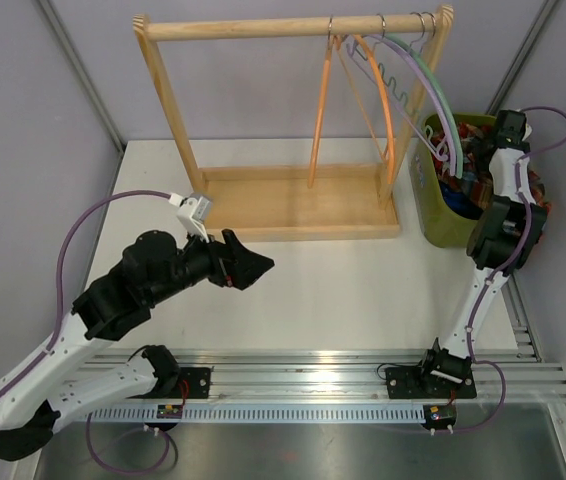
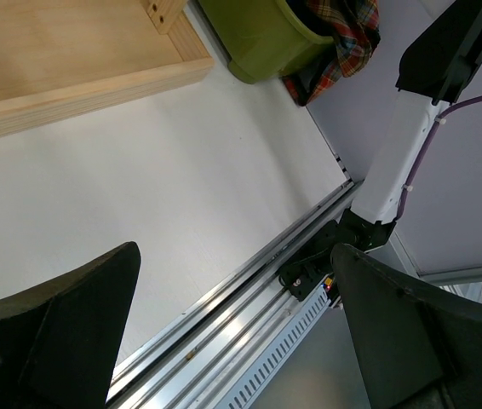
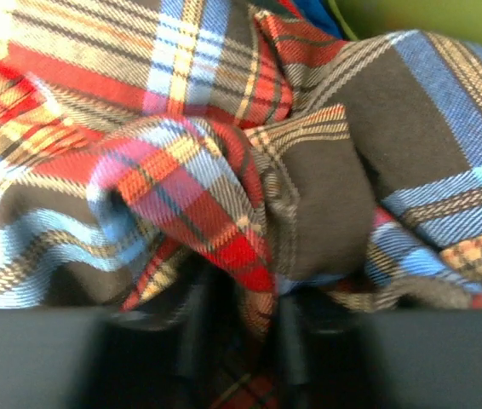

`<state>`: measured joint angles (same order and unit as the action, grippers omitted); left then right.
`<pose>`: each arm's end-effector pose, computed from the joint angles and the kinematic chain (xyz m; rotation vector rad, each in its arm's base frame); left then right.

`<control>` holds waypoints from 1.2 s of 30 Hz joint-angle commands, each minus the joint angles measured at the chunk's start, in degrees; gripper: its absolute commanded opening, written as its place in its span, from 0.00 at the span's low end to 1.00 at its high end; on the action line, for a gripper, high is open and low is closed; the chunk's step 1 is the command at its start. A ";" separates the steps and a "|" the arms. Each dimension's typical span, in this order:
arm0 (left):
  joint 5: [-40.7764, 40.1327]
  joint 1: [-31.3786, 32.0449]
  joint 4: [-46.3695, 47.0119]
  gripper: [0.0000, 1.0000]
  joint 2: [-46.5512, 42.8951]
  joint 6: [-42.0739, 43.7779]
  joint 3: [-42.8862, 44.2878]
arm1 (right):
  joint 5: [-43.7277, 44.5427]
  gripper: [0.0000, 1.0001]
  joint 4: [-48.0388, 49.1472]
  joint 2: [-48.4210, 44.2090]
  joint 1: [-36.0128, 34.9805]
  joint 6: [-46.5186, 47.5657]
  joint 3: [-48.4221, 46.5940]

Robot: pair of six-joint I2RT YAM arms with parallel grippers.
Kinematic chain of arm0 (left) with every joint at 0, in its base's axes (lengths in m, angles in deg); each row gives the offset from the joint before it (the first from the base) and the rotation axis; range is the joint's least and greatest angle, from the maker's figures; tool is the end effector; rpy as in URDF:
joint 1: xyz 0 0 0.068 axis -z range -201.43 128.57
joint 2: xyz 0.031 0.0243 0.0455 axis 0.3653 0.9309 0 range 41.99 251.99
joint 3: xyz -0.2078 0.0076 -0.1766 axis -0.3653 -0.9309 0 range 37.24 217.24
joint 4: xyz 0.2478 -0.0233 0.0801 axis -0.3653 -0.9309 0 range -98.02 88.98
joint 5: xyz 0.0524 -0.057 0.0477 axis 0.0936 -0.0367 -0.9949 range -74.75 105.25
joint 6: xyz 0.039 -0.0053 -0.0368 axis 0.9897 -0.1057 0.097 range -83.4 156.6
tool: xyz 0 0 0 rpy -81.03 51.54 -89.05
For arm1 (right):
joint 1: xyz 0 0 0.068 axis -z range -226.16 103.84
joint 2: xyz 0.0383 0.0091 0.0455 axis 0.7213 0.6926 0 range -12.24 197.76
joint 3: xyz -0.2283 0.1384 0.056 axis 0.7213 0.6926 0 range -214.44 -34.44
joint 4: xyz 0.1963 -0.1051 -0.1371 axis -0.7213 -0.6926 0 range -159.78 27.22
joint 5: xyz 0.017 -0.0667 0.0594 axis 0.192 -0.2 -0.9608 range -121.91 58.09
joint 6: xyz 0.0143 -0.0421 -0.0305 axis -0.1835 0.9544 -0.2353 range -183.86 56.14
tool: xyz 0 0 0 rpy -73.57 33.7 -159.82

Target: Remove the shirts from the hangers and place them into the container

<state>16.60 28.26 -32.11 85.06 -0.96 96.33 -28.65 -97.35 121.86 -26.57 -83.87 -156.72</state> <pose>0.0976 -0.1164 0.3906 0.2266 1.9638 -1.0619 0.4999 -0.1801 0.2322 0.8316 2.2297 -0.0644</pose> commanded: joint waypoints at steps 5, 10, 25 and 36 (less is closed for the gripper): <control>-1.08 -0.30 0.68 0.99 -3.07 1.08 1.20 | -1.60 0.99 -4.55 -19.65 -2.37 0.50 7.93; -3.54 -0.38 -1.07 0.99 -4.31 2.23 2.08 | -1.86 0.99 3.36 -36.96 -2.72 0.32 16.08; -4.24 -0.39 -3.27 0.99 -8.09 4.34 3.57 | -30.64 1.00 -4.37 -71.08 -5.26 0.60 25.84; -7.14 -0.39 -6.08 0.99 -9.76 5.92 5.68 | -48.69 0.99 -7.80 -81.45 -12.30 0.06 32.10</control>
<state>11.57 28.07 -38.82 75.94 3.34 99.30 -69.48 -104.45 41.91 -38.17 -83.13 -124.37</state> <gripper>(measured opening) 0.988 0.993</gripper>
